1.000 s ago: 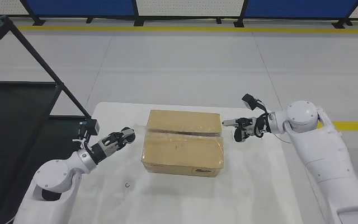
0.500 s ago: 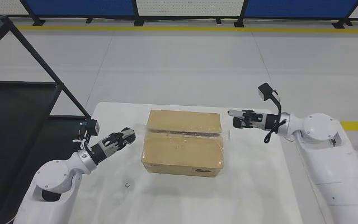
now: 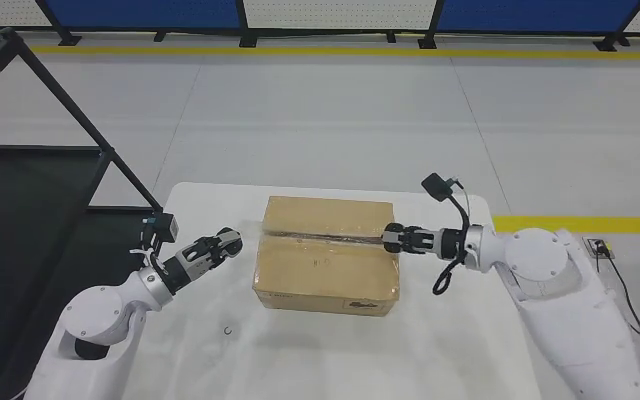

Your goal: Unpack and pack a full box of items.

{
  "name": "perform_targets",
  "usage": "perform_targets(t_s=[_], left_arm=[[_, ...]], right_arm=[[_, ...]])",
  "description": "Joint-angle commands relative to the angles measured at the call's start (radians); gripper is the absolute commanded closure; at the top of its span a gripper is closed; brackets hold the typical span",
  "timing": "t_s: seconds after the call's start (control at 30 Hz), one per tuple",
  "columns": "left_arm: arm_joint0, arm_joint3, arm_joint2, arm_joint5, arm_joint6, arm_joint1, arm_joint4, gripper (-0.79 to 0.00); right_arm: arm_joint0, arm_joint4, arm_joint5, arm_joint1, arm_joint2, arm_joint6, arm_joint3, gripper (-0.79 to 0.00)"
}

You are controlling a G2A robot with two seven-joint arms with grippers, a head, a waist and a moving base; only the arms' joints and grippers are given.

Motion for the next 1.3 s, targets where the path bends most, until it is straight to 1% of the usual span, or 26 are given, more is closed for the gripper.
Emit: perform_targets(t_s=[0.0,0.27,0.57,0.87,1.27], left_arm=[[0.0,0.0,0.0,0.0,0.0,0.0,0.0,0.0],[0.0,0.0,0.0,0.0,0.0,0.0,0.0,0.0],[0.0,0.0,0.0,0.0,0.0,0.0,0.0,0.0],[0.0,0.0,0.0,0.0,0.0,0.0,0.0,0.0],[0.0,0.0,0.0,0.0,0.0,0.0,0.0,0.0]], right_arm=[[0.017,-0.004,0.012,-0.004,-0.021,-0.008,0.02,0.0],[0.089,-0.016,0.059,-0.025,-0.102,-0.024,0.114,0.0],[0.151,-0.003,0.085,-0.046,-0.168,-0.017,0.205,0.0],[0.181,0.006,0.077,-0.061,-0.202,-0.021,0.26,0.0],[0.202,0.024,0.057,-0.079,-0.241,-0.028,0.296,0.0]])
